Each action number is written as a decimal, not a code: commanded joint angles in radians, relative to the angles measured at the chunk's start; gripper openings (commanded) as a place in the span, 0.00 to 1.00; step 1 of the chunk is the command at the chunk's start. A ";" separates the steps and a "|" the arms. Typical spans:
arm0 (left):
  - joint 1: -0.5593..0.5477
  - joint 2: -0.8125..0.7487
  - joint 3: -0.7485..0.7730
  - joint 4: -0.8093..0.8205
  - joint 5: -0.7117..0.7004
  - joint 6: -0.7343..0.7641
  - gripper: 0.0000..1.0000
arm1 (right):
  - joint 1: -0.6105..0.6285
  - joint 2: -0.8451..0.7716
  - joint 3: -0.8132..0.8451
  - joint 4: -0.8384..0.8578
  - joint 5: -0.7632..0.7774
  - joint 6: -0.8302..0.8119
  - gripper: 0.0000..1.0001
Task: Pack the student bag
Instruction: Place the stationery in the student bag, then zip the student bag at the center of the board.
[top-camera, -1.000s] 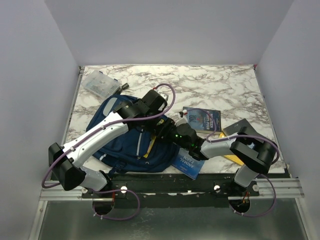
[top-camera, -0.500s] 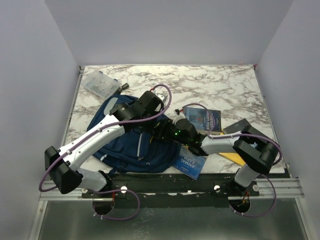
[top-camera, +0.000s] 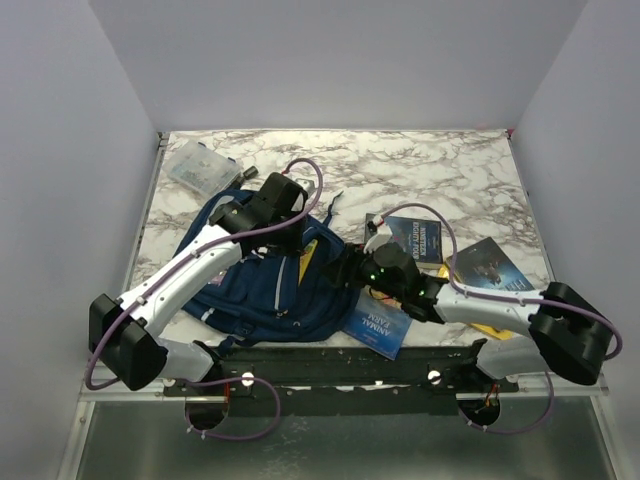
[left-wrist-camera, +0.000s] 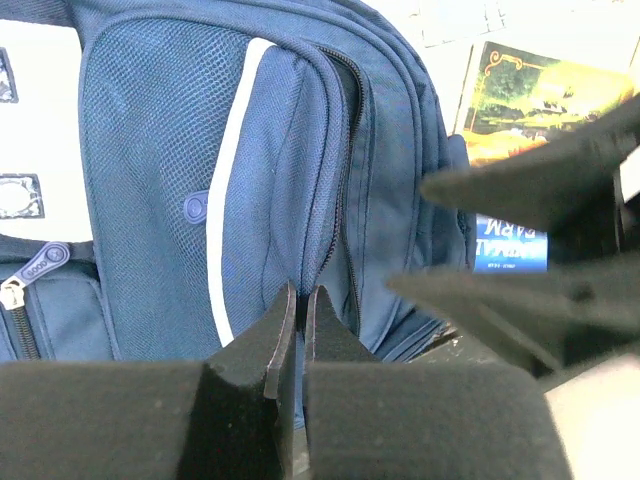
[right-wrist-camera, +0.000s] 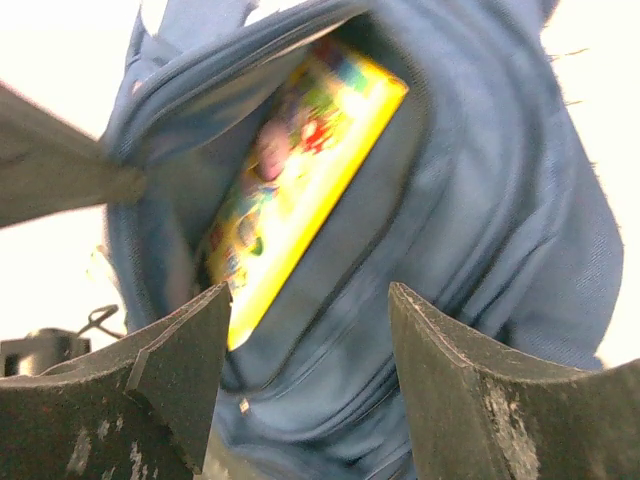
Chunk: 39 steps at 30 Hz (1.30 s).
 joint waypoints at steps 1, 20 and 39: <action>0.073 -0.001 0.001 0.073 0.089 -0.037 0.00 | 0.163 -0.078 0.004 -0.207 0.293 -0.025 0.67; 0.103 0.139 0.064 0.069 0.132 -0.180 0.00 | 0.649 0.451 0.525 -0.592 0.911 0.354 0.60; 0.069 0.083 -0.019 0.087 0.094 -0.146 0.00 | 0.651 0.887 1.046 -1.440 1.199 0.833 0.45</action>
